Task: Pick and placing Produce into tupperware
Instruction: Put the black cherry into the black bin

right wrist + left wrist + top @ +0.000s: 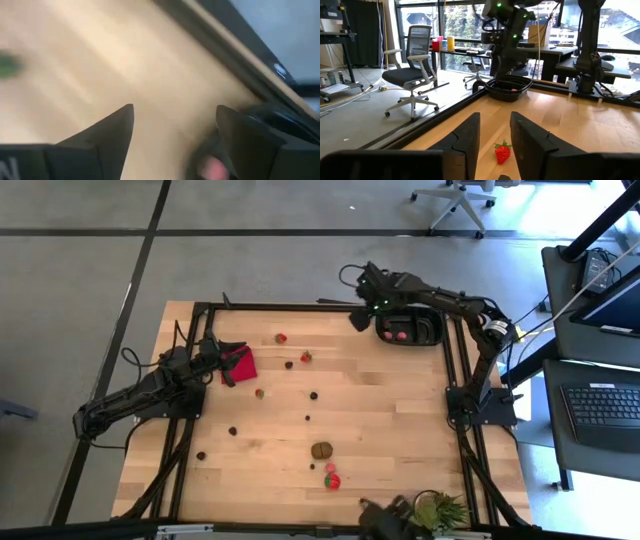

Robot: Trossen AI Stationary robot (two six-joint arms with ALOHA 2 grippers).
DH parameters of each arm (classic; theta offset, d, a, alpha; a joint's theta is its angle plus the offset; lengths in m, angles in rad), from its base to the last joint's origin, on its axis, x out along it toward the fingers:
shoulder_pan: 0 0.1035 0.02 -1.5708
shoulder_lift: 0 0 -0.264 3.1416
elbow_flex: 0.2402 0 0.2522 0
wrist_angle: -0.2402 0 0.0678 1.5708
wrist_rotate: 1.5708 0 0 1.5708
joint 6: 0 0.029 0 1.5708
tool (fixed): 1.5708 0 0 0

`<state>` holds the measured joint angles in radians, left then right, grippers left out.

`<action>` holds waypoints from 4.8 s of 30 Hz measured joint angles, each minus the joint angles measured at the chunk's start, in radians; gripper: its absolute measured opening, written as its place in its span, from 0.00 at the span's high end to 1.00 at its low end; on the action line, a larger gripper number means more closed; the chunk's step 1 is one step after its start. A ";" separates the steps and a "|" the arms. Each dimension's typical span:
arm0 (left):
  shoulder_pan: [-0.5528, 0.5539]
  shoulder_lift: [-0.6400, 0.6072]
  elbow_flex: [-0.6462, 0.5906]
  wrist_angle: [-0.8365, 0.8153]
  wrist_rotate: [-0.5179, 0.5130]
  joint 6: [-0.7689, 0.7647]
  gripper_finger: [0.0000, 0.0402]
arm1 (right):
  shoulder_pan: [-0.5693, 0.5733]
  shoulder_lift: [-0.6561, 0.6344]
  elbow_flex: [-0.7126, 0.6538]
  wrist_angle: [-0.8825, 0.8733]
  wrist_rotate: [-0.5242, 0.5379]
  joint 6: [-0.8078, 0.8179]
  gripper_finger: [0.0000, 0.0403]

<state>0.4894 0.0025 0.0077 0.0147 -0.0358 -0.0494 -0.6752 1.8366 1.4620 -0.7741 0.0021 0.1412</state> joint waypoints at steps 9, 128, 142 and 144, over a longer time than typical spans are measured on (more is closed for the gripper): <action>0.000 0.000 0.000 0.000 0.000 0.000 0.72 | 0.232 0.000 0.000 0.159 -0.136 -0.146 0.30; 0.000 0.000 0.000 0.000 0.000 0.000 0.73 | -0.255 -0.147 -0.101 -0.471 0.182 0.218 0.72; 0.000 0.000 0.000 0.000 0.000 0.000 0.72 | -0.337 -0.146 -0.301 -0.342 0.198 0.195 0.71; 0.000 0.000 0.000 0.000 0.000 0.000 0.73 | -0.337 -0.146 -0.311 -0.329 0.198 0.194 0.71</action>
<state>0.4892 0.0025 0.0076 0.0147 -0.0360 -0.0498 -1.0119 1.6909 1.1506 -1.1033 0.1997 0.3347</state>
